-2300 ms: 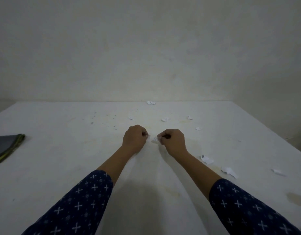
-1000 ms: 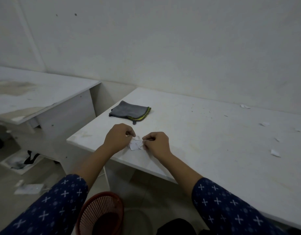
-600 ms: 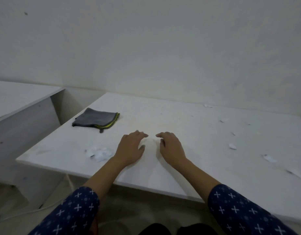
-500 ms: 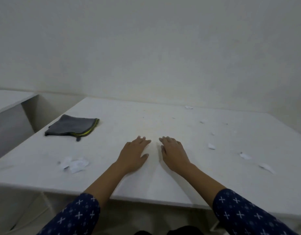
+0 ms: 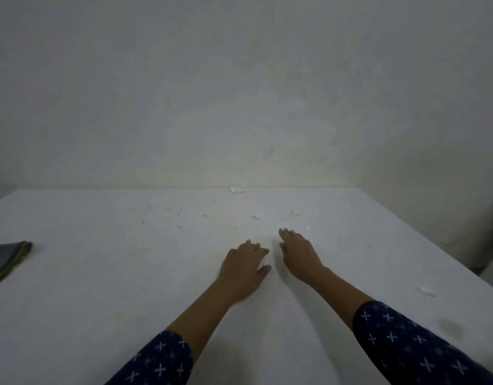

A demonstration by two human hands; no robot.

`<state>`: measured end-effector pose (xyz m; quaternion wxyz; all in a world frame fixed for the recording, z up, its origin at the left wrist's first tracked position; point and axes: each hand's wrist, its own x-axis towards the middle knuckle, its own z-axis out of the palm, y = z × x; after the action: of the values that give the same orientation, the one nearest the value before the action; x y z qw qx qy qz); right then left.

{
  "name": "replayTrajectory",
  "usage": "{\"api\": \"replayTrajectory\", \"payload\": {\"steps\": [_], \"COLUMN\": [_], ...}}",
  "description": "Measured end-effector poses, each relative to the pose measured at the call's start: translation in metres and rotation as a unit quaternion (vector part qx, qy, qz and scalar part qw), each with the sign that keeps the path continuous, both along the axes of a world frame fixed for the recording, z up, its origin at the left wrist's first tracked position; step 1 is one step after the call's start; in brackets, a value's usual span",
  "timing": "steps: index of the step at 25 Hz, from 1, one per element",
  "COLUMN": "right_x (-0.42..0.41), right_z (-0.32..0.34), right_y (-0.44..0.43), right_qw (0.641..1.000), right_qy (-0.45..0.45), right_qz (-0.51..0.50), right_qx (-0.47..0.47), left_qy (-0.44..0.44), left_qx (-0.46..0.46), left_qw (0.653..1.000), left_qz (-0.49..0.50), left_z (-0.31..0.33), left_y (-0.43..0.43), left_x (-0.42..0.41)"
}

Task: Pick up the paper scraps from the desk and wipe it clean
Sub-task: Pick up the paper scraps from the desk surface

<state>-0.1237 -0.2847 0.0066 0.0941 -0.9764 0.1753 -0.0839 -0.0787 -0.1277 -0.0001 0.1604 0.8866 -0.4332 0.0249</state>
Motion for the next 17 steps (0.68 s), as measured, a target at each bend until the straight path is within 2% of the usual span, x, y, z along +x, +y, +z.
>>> {"api": "replayTrajectory", "payload": {"steps": [3, 5, 8, 11, 13, 17], "right_x": [0.022, 0.036, 0.052, 0.058, 0.06, 0.059], "right_z": [-0.004, -0.008, -0.013, -0.015, -0.014, -0.006], "right_y": [-0.012, -0.015, -0.02, -0.024, -0.025, -0.023], "right_qw": [0.998, 0.996, 0.996, 0.999, 0.999, 0.995], "right_qy": [-0.023, -0.05, -0.062, -0.04, -0.042, -0.07], "right_qz": [0.01, 0.015, 0.006, 0.005, 0.012, -0.003], "right_qx": [0.057, 0.072, 0.067, 0.036, 0.025, 0.073], "left_qy": [-0.002, 0.002, 0.014, 0.021, 0.047, 0.132], "left_qx": [0.005, -0.028, -0.111, -0.155, -0.196, -0.265], "left_qw": [1.0, 0.999, 0.994, 0.987, 0.979, 0.952], "left_qz": [-0.015, -0.023, -0.005, 0.017, 0.039, 0.081], "left_z": [-0.005, -0.009, -0.01, -0.011, -0.011, -0.007], "left_y": [-0.014, -0.017, -0.02, -0.018, -0.013, -0.001], "left_x": [0.004, 0.007, 0.012, 0.013, 0.013, 0.017]}}
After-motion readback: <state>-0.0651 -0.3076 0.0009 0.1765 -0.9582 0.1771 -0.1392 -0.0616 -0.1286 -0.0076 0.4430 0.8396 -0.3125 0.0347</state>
